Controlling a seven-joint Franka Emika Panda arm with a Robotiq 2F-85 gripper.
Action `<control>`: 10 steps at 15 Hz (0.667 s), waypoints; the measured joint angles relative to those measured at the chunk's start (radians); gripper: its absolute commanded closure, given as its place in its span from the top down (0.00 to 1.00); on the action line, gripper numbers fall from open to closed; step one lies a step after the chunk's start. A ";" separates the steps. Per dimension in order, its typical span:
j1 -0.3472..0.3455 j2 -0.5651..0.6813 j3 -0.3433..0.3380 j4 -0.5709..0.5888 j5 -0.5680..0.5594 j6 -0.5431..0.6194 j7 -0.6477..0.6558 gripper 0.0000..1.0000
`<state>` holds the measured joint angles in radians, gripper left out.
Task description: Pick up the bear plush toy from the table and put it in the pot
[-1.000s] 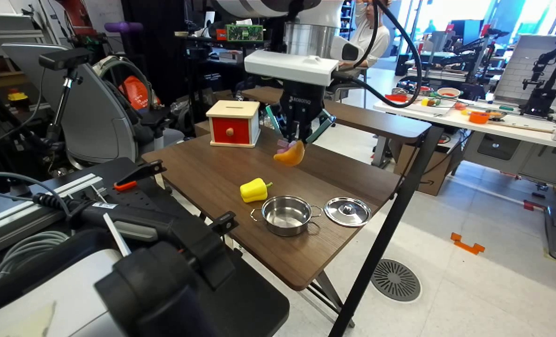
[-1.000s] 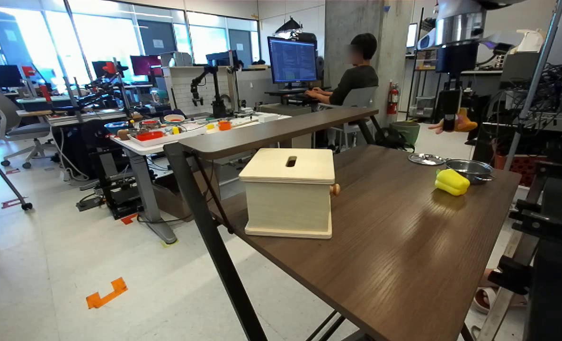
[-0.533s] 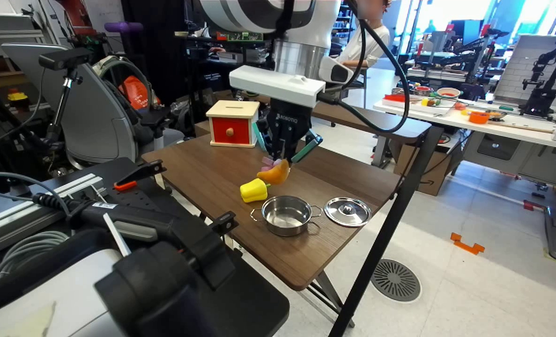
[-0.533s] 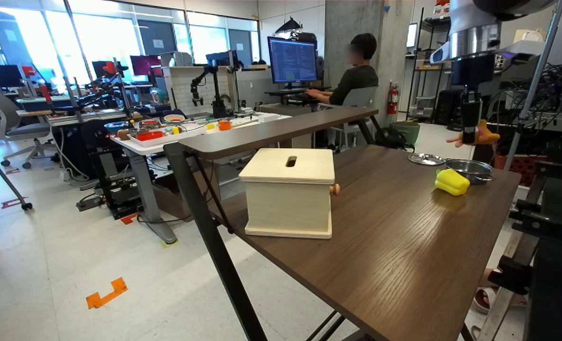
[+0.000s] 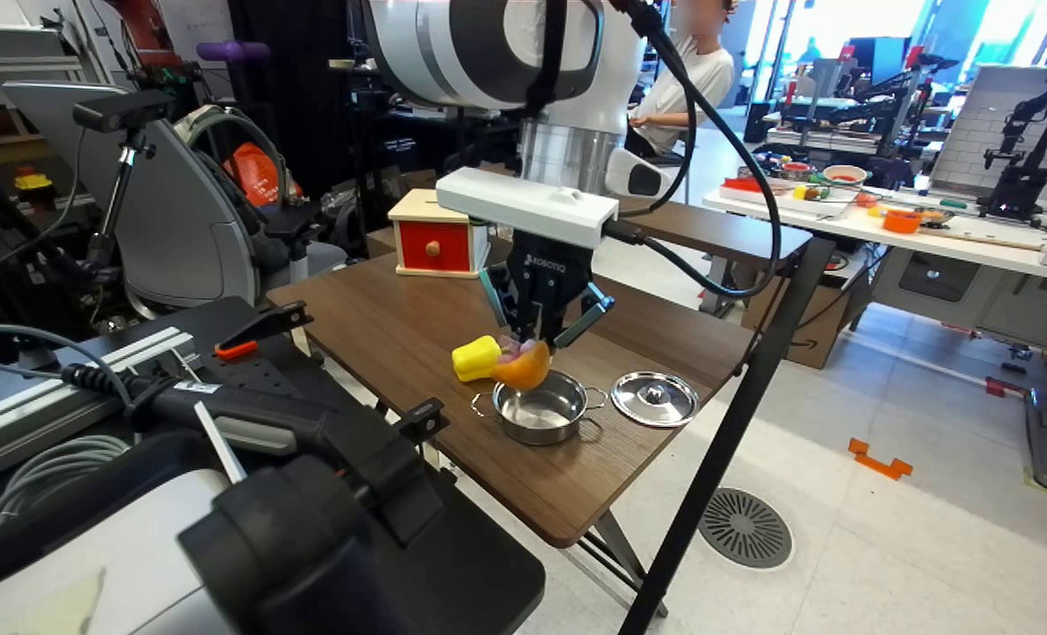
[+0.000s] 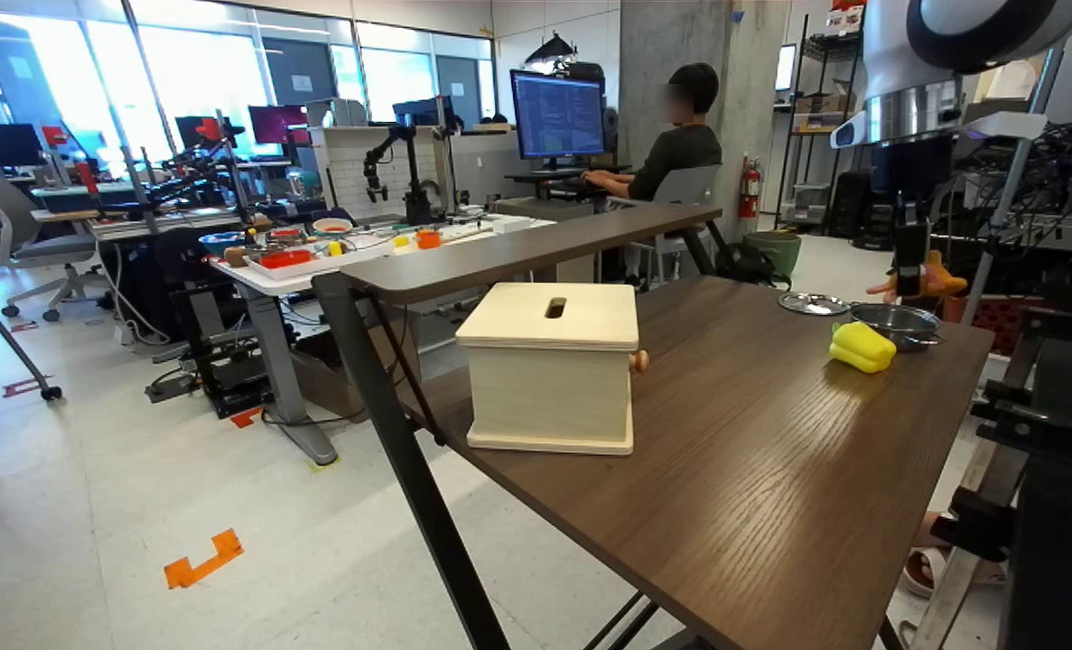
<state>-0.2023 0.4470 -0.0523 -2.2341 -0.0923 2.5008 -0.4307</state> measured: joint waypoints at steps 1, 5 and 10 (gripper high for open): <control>0.000 0.012 -0.001 0.001 0.000 0.010 0.001 0.04; 0.000 0.047 -0.002 0.006 0.000 0.050 0.003 0.04; 0.000 0.076 -0.002 0.029 -0.001 0.076 0.014 0.04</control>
<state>-0.2023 0.5233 -0.0543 -2.2051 -0.0932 2.5769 -0.4168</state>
